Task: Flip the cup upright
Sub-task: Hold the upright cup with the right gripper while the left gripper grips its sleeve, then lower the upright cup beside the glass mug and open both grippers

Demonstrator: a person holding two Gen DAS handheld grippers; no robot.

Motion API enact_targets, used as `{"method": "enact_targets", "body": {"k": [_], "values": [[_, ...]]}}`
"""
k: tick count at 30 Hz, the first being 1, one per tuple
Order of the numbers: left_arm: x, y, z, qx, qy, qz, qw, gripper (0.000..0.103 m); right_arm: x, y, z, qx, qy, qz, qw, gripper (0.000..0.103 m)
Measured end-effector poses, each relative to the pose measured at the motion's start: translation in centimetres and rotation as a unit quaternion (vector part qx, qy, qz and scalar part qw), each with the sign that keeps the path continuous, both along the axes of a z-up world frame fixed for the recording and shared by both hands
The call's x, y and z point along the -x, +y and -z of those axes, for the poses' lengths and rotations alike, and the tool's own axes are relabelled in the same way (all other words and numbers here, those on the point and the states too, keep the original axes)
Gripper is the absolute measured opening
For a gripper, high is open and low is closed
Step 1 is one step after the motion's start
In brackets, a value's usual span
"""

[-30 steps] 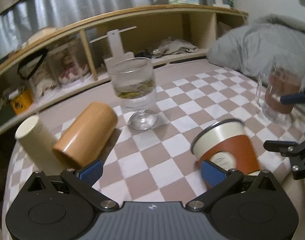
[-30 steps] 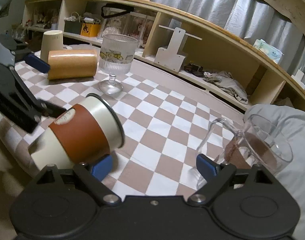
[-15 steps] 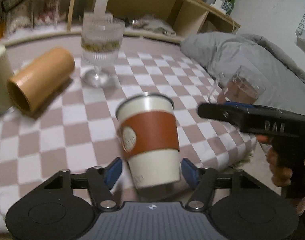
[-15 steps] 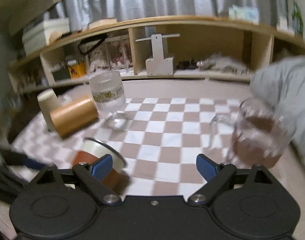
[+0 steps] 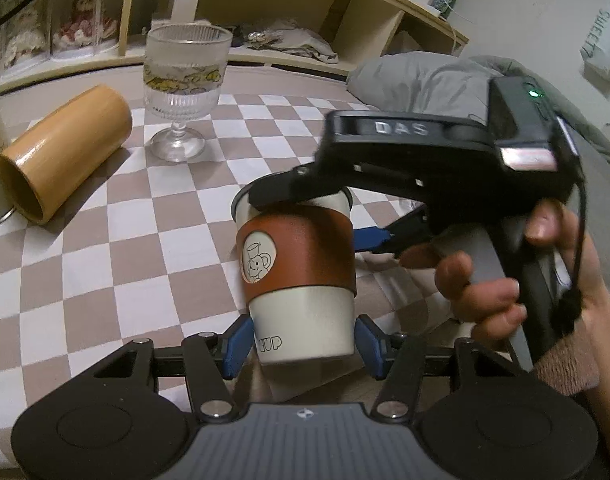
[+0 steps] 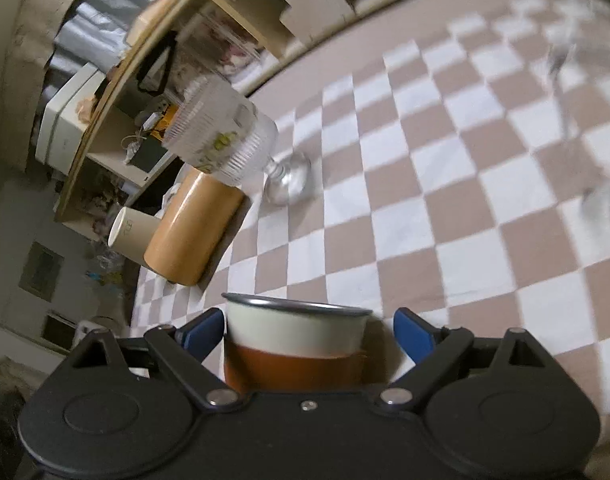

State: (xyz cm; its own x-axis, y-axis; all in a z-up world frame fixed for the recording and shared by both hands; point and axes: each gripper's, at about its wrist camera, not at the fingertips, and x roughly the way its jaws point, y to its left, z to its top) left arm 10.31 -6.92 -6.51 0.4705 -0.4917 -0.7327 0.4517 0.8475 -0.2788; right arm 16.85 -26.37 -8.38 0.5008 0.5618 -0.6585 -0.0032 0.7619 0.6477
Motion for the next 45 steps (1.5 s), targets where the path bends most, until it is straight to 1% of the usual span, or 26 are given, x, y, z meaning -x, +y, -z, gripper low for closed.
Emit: {"method": "enact_targets", "body": {"k": [1, 3, 5, 8, 11, 12, 14, 18, 23, 25, 27, 33, 35, 37, 41, 43, 45], "values": [[0.1, -0.1, 0.0, -0.004, -0.006, 0.003, 1.0, 0.056, -0.3, 0.0, 0.4, -0.013, 0.007, 0.003, 1.0, 0.09], [0.4, -0.3, -0.1, -0.008, -0.021, 0.011, 0.9997, 0.056, -0.4, -0.1, 0.6, -0.03, 0.01, 0.01, 0.999, 0.083], [0.6, -0.7, 0.0, -0.012, -0.042, 0.017, 0.9989, 0.055, -0.3, -0.2, 0.2, -0.026, 0.002, 0.01, 1.0, 0.083], [0.8, -1.4, 0.1, -0.014, -0.071, 0.021, 0.9971, 0.052, 0.7, -0.6, -1.5, 0.004, -0.042, 0.012, 0.999, 0.082], [0.8, -2.2, 0.1, -0.005, -0.091, 0.023, 0.9956, 0.048, 2.5, -0.4, -3.9, 0.059, -0.108, 0.013, 0.992, 0.082], [0.8, -2.4, 0.1, 0.002, -0.098, 0.025, 0.9949, 0.047, 3.2, -0.4, -4.7, 0.081, -0.131, 0.015, 0.988, 0.082], [0.8, -3.1, 0.2, 0.013, -0.112, 0.027, 0.9932, 0.047, 4.3, -0.3, -5.7, 0.114, -0.162, 0.02, 0.98, 0.082], [0.7, -4.9, 0.6, 0.034, -0.13, 0.038, 0.9902, 0.047, 6.1, -0.7, -6.8, 0.174, -0.205, 0.031, 0.963, 0.082], [0.4, -6.8, 1.5, 0.061, -0.14, 0.048, 0.9871, 0.047, 7.9, -0.3, -7.4, 0.269, -0.255, 0.034, 0.928, 0.082], [0.3, -7.3, 1.9, 0.07, -0.145, 0.053, 0.9856, 0.047, 8.6, -0.4, -7.3, 0.296, -0.265, 0.034, 0.917, 0.082], [0.1, -7.7, 2.3, 0.071, -0.154, 0.058, 0.9838, 0.047, 8.9, -0.6, -7.3, 0.314, -0.273, 0.034, 0.909, 0.082], [-0.8, -8.8, 3.6, 0.078, -0.17, 0.051, 0.981, 0.047, 8.9, -0.9, -6.7, 0.342, -0.278, 0.045, 0.896, 0.082], [-1.0, -9.1, 3.9, 0.072, -0.173, 0.051, 0.9809, 0.047, 8.7, -0.9, -6.5, 0.351, -0.279, 0.051, 0.892, 0.082], [-1.0, -9.1, 4.3, 0.067, -0.173, 0.051, 0.9813, 0.047, 8.6, -0.8, -6.1, 0.361, -0.282, 0.055, 0.887, 0.082], [-1.4, -8.5, 4.8, 0.058, -0.162, 0.035, 0.9845, 0.047, 8.3, -0.5, -5.3, 0.396, -0.281, 0.054, 0.873, 0.082], [-1.6, -8.2, 4.8, 0.06, -0.158, 0.029, 0.9852, 0.047, 8.3, -0.5, -4.9, 0.4, -0.281, 0.054, 0.87, 0.082], [-1.6, -7.9, 4.6, 0.058, -0.16, 0.029, 0.985, 0.047, 8.3, -0.6, -5.0, 0.398, -0.278, 0.056, 0.872, 0.082]]}}
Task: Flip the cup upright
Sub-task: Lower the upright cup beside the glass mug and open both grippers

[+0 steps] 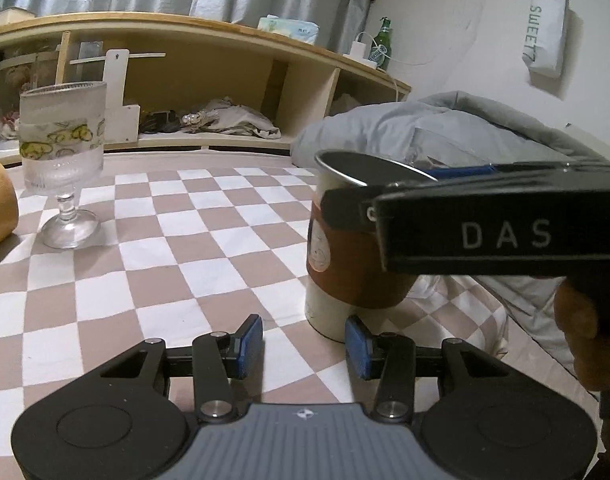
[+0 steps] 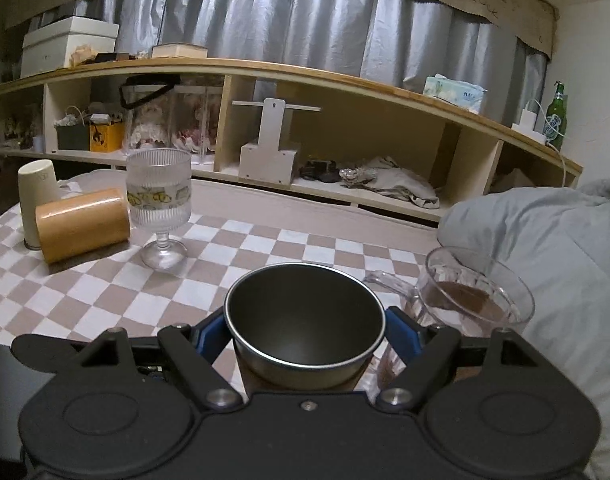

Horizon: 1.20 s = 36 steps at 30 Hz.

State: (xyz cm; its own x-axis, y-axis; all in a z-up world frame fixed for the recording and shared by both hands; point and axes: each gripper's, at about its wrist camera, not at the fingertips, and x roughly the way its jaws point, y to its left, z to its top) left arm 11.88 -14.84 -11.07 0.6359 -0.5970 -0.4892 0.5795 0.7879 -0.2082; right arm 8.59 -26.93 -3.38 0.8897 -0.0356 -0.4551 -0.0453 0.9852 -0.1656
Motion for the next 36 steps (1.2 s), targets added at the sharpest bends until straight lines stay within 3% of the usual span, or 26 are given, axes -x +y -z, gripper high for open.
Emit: {"method": "enact_targets", "body": {"k": [12, 23, 29, 31, 36], "values": [[1.5, 1.1, -2.4, -0.023, -0.017, -0.005, 0.9996, 0.047, 0.6, -0.7, -0.6, -0.027, 0.018, 0.004, 0.999, 0.085], [4.1, 4.0, -6.7, -0.047, -0.039, -0.042, 0.9973, 0.051, 4.6, -1.9, -2.9, -0.058, -0.019, 0.026, 0.998, 0.092], [5.4, 5.8, -8.7, -0.043, -0.049, -0.074, 0.9951, 0.074, 7.1, -2.4, -3.4, -0.068, -0.025, 0.056, 0.996, 0.094], [6.0, 6.6, -9.2, -0.038, -0.051, -0.09, 0.994, 0.088, 7.9, -2.5, -3.5, -0.069, -0.025, 0.061, 0.995, 0.095], [7.5, 8.0, -9.5, -0.043, -0.06, -0.11, 0.9912, 0.102, 9.6, -2.4, -3.4, -0.071, -0.028, 0.076, 0.994, 0.097]]}}
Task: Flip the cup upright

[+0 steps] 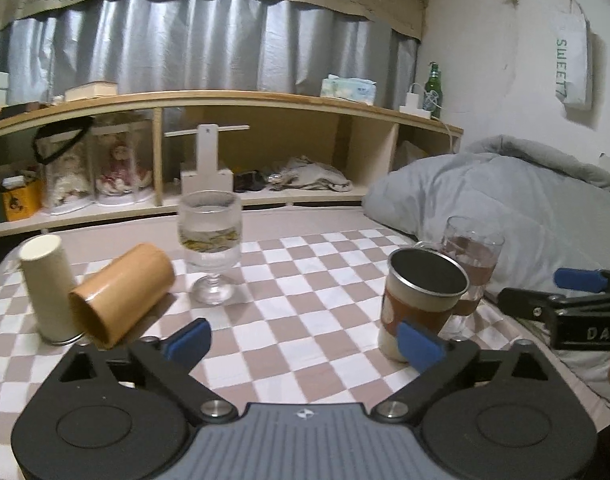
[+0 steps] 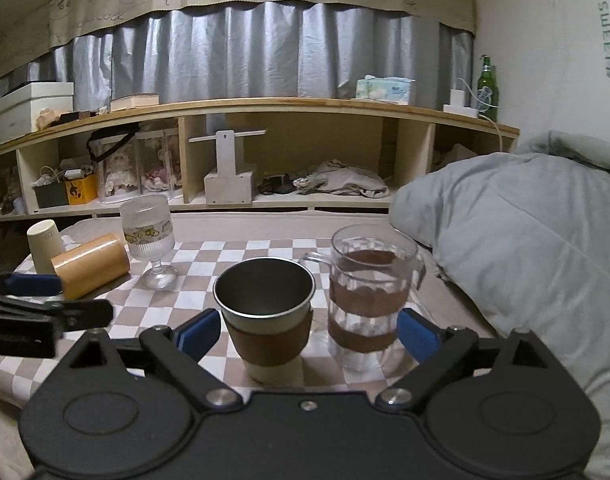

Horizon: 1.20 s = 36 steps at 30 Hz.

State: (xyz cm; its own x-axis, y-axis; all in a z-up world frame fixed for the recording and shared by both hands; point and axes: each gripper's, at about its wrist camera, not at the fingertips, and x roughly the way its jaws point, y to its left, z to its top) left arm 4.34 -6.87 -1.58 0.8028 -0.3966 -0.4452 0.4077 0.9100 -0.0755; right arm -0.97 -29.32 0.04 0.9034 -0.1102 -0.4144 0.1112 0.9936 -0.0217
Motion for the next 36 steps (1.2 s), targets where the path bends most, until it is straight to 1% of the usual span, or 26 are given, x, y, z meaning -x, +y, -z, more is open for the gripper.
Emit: {"method": "enact_targets", "body": {"k": [3, 6, 10, 16, 20, 22, 28, 36], "values": [[0.6, 0.8, -0.1, 0.001, 0.001, -0.01, 1.0, 0.103, 0.6, 0.2, -0.2, -0.001, 0.001, -0.002, 1.0, 0.101], [1.4, 1.6, -0.1, -0.003, -0.004, -0.017, 0.9998, 0.103, 1.1, 0.9, -0.2, 0.007, 0.002, -0.001, 1.0, 0.103], [2.3, 2.2, -0.3, -0.005, -0.011, -0.02, 0.9997, 0.103, 2.0, 1.7, -0.1, 0.018, 0.001, 0.002, 1.0, 0.103], [3.1, 3.0, -0.5, -0.008, -0.017, -0.022, 0.9996, 0.103, 3.4, 2.5, 0.0, 0.023, -0.005, 0.016, 1.0, 0.103], [3.3, 3.3, -0.6, -0.013, -0.019, -0.026, 0.9994, 0.103, 4.3, 2.9, 0.0, 0.018, -0.008, 0.016, 1.0, 0.103], [3.3, 3.2, -0.6, -0.016, -0.02, -0.027, 0.9993, 0.103, 4.6, 3.1, 0.1, 0.024, -0.01, 0.022, 0.999, 0.103], [3.4, 3.1, -0.7, -0.023, -0.024, -0.026, 0.9991, 0.103, 5.0, 3.7, 0.3, 0.04, -0.012, 0.03, 0.999, 0.103], [3.5, 3.1, -0.6, -0.027, -0.027, -0.026, 0.9989, 0.103, 4.9, 3.6, 0.5, 0.038, -0.01, 0.033, 0.999, 0.103]]}}
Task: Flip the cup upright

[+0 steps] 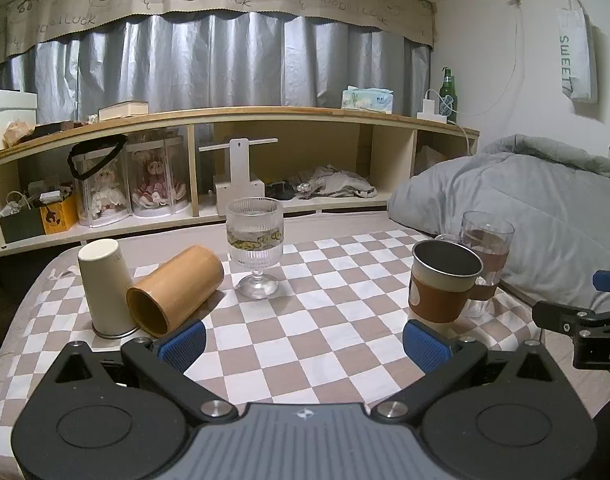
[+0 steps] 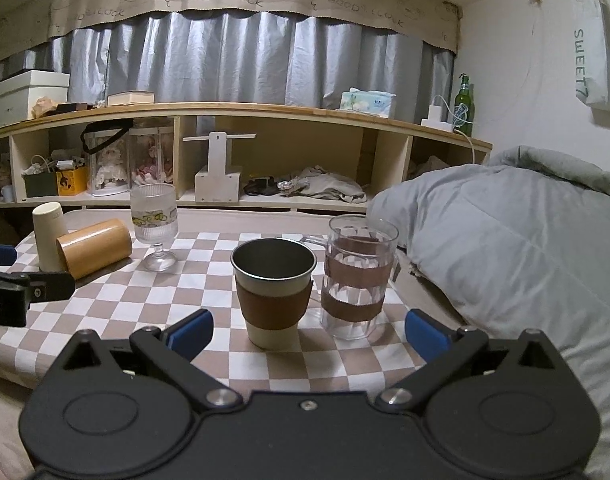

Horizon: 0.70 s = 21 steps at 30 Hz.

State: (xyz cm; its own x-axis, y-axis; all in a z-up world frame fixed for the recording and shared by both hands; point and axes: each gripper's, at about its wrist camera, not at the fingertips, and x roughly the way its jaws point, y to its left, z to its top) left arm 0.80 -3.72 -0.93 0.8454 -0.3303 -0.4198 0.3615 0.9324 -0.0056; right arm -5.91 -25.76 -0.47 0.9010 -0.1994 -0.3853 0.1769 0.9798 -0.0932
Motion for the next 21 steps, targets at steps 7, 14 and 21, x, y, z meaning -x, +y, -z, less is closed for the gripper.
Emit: {"method": "enact_targets", "body": {"k": [7, 14, 21], "values": [[-0.01, 0.04, -0.01, 0.0, 0.001, -0.003, 1.0, 0.103, 0.01, -0.01, 0.03, -0.001, 0.0, 0.0, 1.0, 0.103], [-0.03, 0.16, -0.04, -0.002, 0.0, -0.004, 1.0, 0.103, -0.01, 0.01, 0.04, 0.001, 0.0, 0.0, 1.0, 0.103], [-0.01, 0.16, -0.04, -0.002, 0.0, -0.005, 1.0, 0.103, 0.06, 0.08, 0.07, 0.001, 0.001, 0.0, 1.0, 0.103]]}}
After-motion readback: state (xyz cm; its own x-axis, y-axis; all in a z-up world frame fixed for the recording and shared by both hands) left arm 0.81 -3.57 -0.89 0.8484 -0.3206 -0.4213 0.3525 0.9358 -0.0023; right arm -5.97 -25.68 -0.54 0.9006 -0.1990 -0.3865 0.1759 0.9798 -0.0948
